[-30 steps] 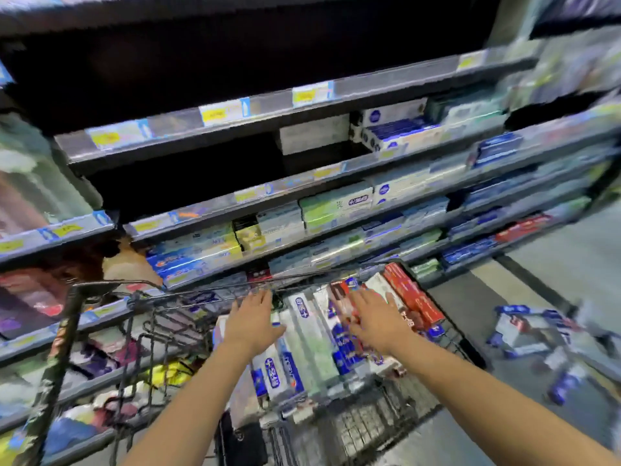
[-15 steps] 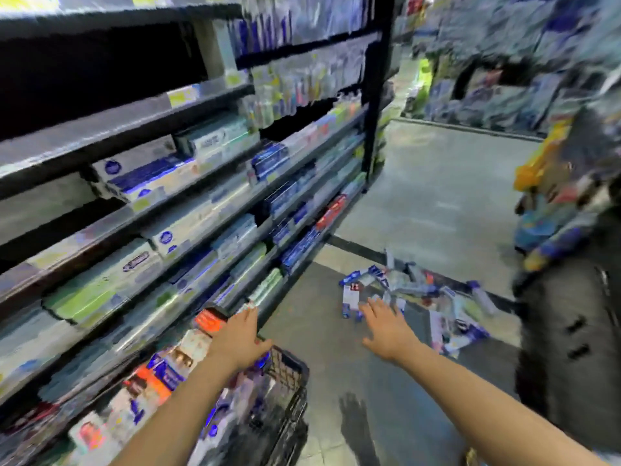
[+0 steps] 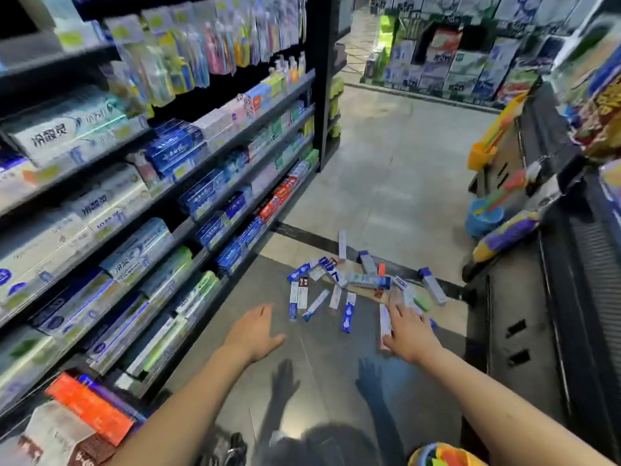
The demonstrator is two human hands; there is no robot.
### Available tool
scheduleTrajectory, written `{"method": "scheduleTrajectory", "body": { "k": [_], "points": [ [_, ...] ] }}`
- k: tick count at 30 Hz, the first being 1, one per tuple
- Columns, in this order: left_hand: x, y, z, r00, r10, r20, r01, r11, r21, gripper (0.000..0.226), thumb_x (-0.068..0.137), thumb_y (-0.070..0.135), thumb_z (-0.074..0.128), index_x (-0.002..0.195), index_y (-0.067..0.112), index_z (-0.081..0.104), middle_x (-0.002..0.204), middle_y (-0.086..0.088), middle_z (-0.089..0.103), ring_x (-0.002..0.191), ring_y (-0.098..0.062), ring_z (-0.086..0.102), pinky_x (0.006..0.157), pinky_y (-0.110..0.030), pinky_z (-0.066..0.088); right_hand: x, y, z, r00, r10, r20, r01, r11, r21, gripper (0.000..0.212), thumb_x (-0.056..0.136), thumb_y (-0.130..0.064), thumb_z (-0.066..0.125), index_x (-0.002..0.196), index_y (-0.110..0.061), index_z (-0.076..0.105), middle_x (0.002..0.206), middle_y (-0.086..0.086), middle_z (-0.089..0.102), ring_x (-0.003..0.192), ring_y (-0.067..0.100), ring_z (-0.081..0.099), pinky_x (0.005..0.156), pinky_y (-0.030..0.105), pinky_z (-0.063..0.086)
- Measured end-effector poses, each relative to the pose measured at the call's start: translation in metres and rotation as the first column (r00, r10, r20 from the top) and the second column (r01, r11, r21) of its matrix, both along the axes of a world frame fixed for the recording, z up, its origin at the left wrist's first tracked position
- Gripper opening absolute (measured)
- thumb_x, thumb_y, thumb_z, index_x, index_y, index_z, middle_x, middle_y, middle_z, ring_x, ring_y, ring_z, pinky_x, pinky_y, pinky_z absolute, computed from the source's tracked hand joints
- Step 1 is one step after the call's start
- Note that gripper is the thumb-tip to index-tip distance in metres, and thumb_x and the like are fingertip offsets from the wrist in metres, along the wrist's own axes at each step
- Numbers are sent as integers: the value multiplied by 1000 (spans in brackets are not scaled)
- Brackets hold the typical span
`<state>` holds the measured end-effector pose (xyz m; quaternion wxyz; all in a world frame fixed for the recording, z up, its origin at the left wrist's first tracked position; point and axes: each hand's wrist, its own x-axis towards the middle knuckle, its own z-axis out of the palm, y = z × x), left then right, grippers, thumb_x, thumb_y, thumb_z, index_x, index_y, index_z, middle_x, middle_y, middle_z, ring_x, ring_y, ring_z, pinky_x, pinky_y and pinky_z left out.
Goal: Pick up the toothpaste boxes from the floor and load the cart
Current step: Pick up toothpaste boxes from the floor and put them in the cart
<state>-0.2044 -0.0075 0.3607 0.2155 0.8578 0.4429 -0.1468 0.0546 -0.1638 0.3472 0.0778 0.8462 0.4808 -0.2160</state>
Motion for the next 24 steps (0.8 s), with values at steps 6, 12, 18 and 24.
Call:
{"method": "scheduleTrajectory", "body": {
  "k": [6,12,18,24],
  "points": [
    [44,88,-31,997,14,-72,-19,997,-74,75,92,46,52,148,5,21,151,-12,30,139,-26,30,112,-30,25,36,83,-34,997,-1,-71,-2,999,-52,70,89,-37,51,148,-14,21,155,8,23,139,29,28,111,47,24],
    [103,202,-68,993,-8,-121,-6,993,-116,66,90,47,50,140,8,31,145,-11,38,133,-26,37,108,-36,33,80,198,-70,995,-20,-95,8,992,-126,66,91,-29,50,149,-15,21,153,6,26,141,27,26,114,47,22],
    [154,284,-124,983,-4,-186,-24,989,-144,74,91,50,46,149,12,18,154,-6,25,139,-23,32,112,-39,30,123,295,-123,987,43,-153,-71,982,-177,67,92,-37,48,148,-15,20,150,8,31,136,28,32,111,38,26],
    [199,338,-244,983,40,-180,-85,964,-250,78,91,49,47,151,14,13,157,-6,20,141,-23,26,114,-33,27,170,355,-225,979,18,-204,-68,968,-241,70,91,-46,47,149,-17,20,154,6,26,139,27,30,113,39,22]
  ]
}}
